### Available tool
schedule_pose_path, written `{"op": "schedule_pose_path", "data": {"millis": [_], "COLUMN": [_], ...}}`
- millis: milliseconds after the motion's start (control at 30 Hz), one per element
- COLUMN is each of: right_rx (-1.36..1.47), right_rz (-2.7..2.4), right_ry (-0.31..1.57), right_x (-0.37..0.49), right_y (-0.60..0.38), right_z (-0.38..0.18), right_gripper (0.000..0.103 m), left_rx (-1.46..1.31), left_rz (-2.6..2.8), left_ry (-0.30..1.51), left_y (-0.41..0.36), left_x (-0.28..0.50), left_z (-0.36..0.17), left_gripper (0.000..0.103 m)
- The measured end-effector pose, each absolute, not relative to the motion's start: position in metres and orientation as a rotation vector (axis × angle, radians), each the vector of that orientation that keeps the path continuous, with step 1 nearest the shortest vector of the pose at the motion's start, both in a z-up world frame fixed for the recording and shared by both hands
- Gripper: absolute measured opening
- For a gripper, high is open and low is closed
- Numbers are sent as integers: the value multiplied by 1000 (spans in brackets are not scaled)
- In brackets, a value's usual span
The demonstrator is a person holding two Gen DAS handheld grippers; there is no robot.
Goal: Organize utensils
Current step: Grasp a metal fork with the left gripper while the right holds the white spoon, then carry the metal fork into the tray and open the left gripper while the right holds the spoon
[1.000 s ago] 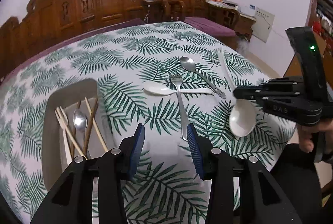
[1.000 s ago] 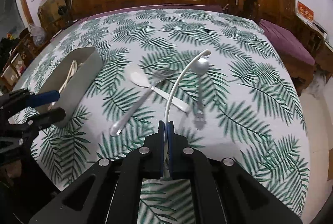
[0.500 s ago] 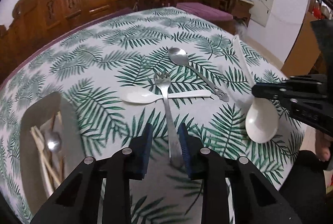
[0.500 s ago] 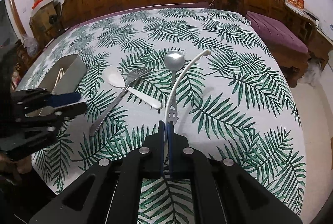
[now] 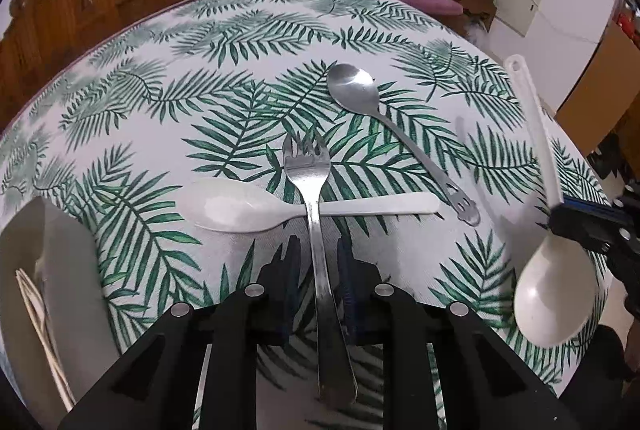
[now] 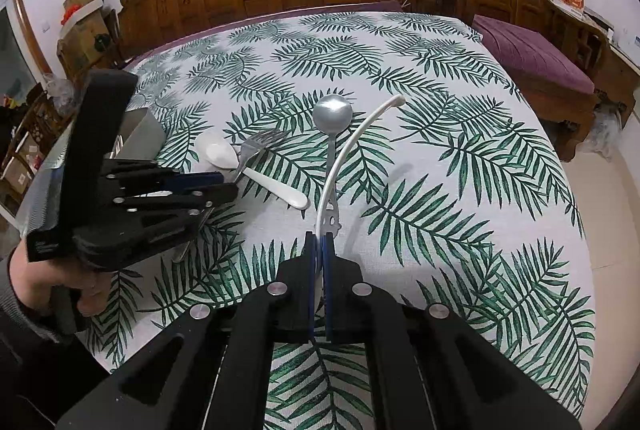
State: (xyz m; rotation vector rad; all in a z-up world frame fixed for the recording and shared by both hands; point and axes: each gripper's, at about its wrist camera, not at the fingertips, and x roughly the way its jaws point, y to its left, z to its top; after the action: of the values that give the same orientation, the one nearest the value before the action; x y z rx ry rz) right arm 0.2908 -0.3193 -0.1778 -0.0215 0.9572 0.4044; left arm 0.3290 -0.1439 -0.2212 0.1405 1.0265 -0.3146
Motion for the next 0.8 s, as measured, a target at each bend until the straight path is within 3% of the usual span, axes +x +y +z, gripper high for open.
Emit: {"op": "schedule_pose_path", "data": {"millis": [133, 800], "right_rx": [-15, -57], "right_rz": [407, 473], "right_ry": [955, 880], "right_x": [290, 273], "right_y": [-319, -294], "right_z": [-176, -141], "right_gripper": [4, 4], "left_rx": [146, 154], "left_rz": [-313, -266], "left_ry": [1042, 942], "left_y": [-145, -114], "left_x": [333, 285], "left_z": [-221, -158], "left_gripper": [6, 6]}}
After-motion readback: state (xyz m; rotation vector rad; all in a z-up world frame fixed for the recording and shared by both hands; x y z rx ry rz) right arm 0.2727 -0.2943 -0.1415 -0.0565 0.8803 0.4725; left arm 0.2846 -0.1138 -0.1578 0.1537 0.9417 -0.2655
